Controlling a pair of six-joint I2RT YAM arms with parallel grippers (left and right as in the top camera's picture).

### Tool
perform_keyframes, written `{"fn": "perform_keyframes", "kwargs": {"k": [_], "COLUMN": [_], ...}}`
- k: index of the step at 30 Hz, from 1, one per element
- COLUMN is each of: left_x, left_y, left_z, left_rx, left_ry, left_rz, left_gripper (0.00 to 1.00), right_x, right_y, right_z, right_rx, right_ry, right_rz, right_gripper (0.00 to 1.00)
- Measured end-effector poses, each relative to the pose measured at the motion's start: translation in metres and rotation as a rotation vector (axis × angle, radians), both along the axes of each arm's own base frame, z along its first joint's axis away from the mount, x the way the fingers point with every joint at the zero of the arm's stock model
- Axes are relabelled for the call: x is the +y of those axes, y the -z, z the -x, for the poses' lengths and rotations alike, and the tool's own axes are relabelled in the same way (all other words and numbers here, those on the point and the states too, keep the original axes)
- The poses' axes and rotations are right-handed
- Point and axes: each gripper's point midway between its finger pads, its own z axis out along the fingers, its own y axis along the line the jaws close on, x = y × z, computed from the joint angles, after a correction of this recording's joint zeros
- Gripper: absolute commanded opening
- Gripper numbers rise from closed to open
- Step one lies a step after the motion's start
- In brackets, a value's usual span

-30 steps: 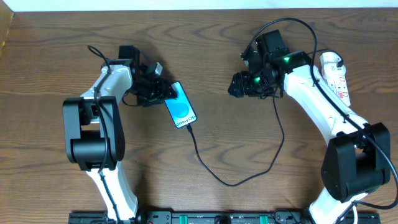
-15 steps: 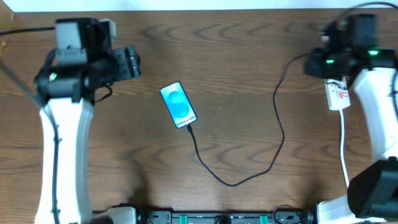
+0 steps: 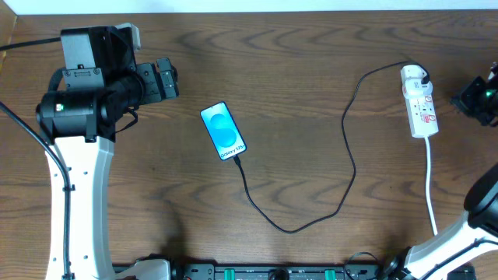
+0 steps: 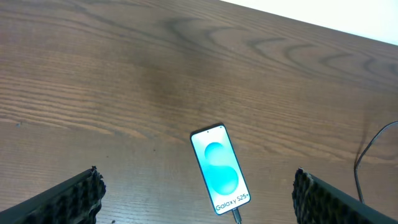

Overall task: Plug charger to phone and switch on socket
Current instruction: 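Move the right gripper over the white power strip's switch, then press down the orange switch on the power strip with right gripper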

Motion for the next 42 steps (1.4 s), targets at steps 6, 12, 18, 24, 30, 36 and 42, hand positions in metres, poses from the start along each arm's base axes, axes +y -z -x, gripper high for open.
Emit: {"fn": "perform_keyframes", "kwargs": {"k": [6, 12, 18, 24, 30, 36, 42], "left_x": [0.0, 0.0, 0.0, 0.0, 0.0, 0.0, 0.0], "left_y": [0.0, 0.0, 0.0, 0.0, 0.0, 0.0, 0.0], "left_z": [0.0, 0.0, 0.0, 0.0, 0.0, 0.0, 0.0], "left_rx": [0.0, 0.0, 0.0, 0.0, 0.0, 0.0, 0.0], "left_ry": [0.0, 0.0, 0.0, 0.0, 0.0, 0.0, 0.0], "left_rz": [0.0, 0.0, 0.0, 0.0, 0.0, 0.0, 0.0], "left_gripper": [0.98, 0.98, 0.98, 0.98, 0.98, 0.98, 0.98], "right_x": [0.022, 0.023, 0.024, 0.026, 0.029, 0.049, 0.078], "right_y": [0.031, 0.052, 0.053, 0.055, 0.056, 0.054, 0.054], "right_z": [-0.027, -0.03, -0.035, -0.035, -0.034, -0.022, -0.02], "right_rx": [-0.024, -0.005, -0.011, 0.01, 0.042, 0.117, 0.143], "right_ry": [-0.076, -0.081, -0.086, -0.075, -0.015, 0.039, 0.015], "right_rz": [-0.011, -0.023, 0.005, 0.021, 0.007, -0.071, -0.128], "right_gripper": [0.01, 0.01, 0.01, 0.01, 0.01, 0.01, 0.01]}}
